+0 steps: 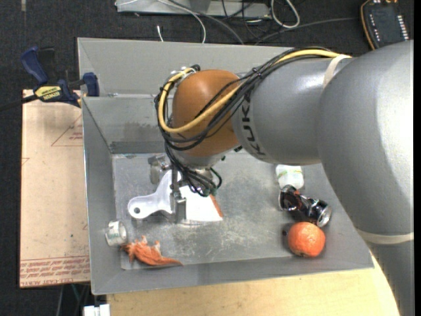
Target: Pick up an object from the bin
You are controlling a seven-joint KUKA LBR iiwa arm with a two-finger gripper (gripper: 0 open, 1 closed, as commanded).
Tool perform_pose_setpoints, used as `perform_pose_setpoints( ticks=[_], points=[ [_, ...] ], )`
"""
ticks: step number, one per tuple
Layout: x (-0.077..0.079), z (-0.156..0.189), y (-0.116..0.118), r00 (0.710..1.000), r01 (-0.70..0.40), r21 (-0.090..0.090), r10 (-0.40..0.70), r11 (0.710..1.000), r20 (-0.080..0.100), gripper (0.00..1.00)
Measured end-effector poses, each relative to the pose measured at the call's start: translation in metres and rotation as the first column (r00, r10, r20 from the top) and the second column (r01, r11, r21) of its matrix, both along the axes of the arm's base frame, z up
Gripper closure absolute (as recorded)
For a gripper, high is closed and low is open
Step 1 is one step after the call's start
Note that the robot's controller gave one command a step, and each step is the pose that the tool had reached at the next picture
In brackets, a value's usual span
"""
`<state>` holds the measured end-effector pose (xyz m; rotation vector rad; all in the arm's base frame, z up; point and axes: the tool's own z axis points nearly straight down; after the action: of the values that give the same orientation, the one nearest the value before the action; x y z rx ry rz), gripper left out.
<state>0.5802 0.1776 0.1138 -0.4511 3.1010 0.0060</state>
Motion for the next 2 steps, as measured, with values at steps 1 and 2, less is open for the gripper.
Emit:
perform_pose_setpoints(
  ticks=[1, 2],
  points=[
    [-0.015, -0.014, -0.017, 0.986, 0.168, -0.003, -0.168, 0.986, -0.009, 0.0],
    [-0.025, -0.044, -0.024, 0.996, 0.089, 0.003, -0.089, 0.996, 0.002, 0.0]
  ],
)
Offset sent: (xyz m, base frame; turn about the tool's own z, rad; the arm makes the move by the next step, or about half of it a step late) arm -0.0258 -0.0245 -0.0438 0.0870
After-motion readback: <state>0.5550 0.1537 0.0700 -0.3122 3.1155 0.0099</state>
